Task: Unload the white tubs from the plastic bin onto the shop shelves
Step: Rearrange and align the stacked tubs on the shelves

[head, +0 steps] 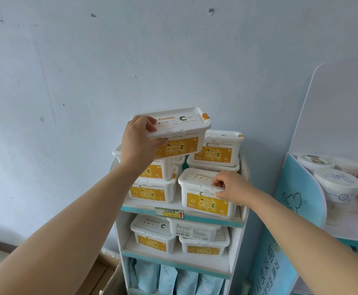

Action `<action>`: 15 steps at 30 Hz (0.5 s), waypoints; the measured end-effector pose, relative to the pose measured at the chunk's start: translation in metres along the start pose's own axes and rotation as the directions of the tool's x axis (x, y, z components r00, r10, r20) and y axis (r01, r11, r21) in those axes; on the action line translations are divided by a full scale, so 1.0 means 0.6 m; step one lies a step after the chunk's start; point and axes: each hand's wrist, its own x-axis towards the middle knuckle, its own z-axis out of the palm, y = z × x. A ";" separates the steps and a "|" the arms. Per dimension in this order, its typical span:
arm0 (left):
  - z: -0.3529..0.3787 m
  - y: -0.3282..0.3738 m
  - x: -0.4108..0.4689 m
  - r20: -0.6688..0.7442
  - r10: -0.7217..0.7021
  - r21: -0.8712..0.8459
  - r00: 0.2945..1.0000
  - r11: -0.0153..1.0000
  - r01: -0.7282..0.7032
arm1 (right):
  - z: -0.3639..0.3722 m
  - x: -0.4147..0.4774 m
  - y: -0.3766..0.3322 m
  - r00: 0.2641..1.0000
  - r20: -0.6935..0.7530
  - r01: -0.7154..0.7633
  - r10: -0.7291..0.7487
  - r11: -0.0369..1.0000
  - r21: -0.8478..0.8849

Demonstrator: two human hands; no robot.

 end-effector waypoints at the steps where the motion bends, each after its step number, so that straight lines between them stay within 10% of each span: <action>1: 0.001 0.000 0.000 0.002 0.002 -0.004 1.000 1.000 -0.002 | 0.004 0.000 0.002 1.000 -0.011 0.003 -0.003 1.000 -0.007; 10: 0.018 0.013 -0.004 0.042 0.043 -0.039 0.998 0.998 -0.042 | -0.008 -0.018 0.021 0.998 -0.054 -0.023 0.038 0.970 0.244; 15: 0.047 0.038 -0.021 0.102 0.129 -0.084 0.986 0.989 -0.120 | -0.080 -0.043 0.040 0.920 -0.366 0.082 0.139 0.846 0.527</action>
